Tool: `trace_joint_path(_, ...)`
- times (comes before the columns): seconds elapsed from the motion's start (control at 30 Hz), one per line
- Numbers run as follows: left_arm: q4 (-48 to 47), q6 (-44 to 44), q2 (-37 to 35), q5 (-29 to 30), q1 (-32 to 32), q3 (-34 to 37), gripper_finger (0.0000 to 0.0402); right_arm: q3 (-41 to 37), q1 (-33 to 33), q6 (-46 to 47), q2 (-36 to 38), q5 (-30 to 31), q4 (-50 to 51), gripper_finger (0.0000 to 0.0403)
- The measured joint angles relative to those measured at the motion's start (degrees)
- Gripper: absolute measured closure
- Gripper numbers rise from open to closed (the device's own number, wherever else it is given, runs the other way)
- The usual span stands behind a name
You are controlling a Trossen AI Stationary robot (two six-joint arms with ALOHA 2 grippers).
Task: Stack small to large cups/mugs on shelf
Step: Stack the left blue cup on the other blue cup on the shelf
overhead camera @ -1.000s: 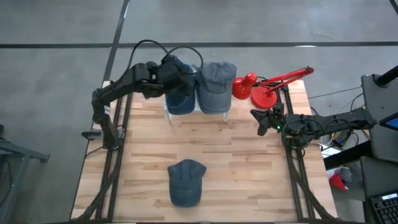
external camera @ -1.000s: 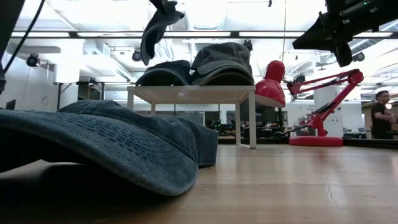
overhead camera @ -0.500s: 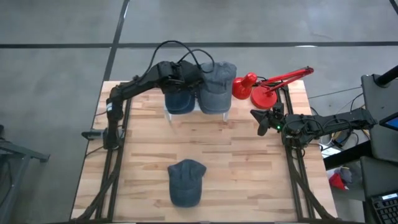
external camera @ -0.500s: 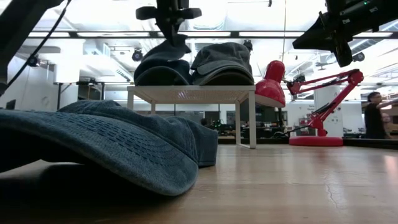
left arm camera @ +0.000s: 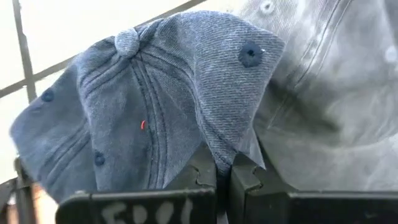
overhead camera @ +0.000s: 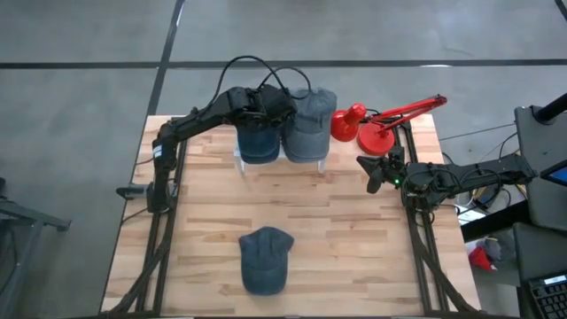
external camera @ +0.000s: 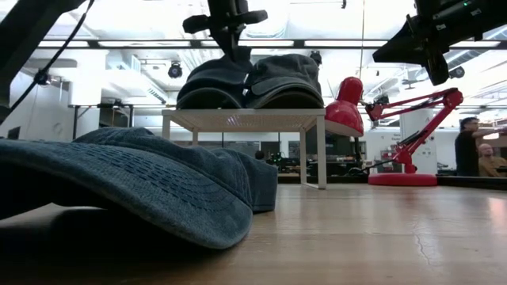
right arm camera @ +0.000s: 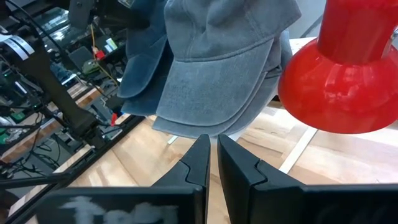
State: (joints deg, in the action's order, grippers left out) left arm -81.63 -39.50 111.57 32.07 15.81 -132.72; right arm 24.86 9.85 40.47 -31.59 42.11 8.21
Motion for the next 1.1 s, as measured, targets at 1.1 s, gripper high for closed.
trace_joint_path(1.1,3.63,-1.28,-0.15,-4.02,0.94,5.05,0.0285,0.0,-0.02,0.04,0.0,-0.09,-0.02,0.0374)
